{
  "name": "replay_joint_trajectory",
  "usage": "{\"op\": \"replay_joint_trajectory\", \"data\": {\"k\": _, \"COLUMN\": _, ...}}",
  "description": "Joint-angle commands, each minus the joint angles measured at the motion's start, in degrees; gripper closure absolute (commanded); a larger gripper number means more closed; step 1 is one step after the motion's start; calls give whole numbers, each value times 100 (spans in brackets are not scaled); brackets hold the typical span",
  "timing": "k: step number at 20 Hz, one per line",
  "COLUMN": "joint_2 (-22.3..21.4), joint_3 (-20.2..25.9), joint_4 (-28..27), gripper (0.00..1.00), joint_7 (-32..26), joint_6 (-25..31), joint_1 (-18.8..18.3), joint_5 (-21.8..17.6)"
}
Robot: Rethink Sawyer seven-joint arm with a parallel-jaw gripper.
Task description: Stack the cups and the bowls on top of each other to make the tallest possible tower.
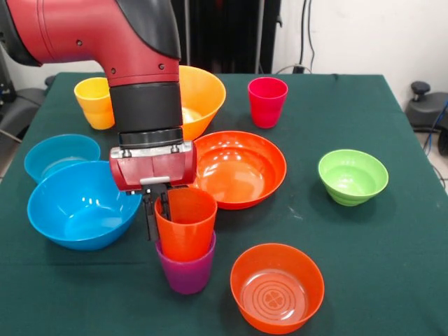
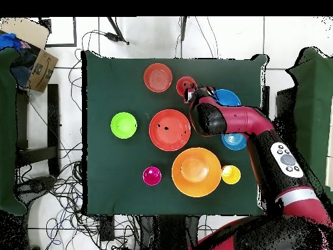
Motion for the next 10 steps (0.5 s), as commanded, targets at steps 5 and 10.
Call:
{"op": "replay_joint_trajectory", "data": {"k": 5, "joint_2": 151, "joint_3": 20, "joint_4": -429, "gripper": 100, "joint_7": -69, "joint_6": -58, "joint_1": 402, "joint_5": -361}}
{"op": "replay_joint_trajectory", "data": {"k": 10, "joint_2": 174, "joint_3": -24, "joint_4": -341, "gripper": 100, "joint_7": -36, "joint_6": -6, "joint_1": 393, "joint_5": -322}}
